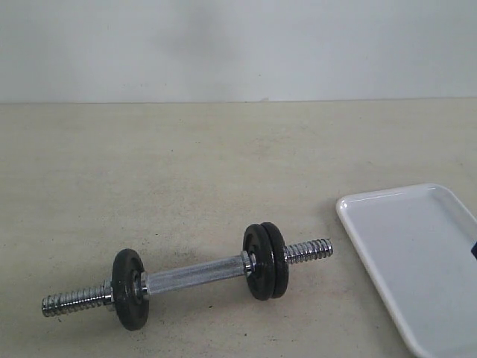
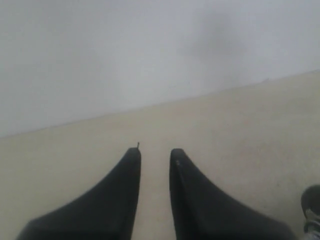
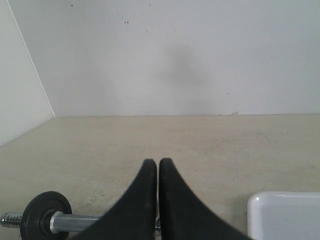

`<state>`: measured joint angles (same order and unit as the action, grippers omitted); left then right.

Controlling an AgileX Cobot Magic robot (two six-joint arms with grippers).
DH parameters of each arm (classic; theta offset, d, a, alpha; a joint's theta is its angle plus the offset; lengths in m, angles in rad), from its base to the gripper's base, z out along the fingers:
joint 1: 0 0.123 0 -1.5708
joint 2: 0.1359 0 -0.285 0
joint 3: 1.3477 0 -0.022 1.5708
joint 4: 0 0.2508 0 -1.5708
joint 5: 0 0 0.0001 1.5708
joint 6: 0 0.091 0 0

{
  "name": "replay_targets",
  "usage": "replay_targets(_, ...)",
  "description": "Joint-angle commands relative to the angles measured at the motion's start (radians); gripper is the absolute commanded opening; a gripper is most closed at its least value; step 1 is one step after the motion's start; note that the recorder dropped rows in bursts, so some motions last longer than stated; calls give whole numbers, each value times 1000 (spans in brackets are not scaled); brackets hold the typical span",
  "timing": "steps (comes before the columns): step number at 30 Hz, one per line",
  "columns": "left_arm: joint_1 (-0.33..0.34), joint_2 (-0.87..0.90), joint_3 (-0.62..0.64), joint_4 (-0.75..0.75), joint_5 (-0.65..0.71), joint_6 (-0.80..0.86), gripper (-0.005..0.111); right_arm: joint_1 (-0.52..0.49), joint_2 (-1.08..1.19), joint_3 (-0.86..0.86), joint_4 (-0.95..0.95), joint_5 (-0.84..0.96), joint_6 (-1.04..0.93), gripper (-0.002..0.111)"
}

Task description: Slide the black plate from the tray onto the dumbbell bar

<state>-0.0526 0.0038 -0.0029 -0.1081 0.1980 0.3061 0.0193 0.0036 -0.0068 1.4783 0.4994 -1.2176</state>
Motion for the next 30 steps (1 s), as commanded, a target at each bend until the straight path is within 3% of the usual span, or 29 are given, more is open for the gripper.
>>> replay_targets(1,3,-4,3,-8,58,-40,20,0,-4,7,1,2,4,0)
replay_targets(7,3,-4,3,-8,83,-96,20,0,-4,7,1,2,4,0)
replay_targets(13,3,-4,3,-8,82,-3,20,0,-4,7,1,2,4,0)
replay_targets(30,3,-4,3,-8,82,0,20,0,-4,7,1,-14,-13,0)
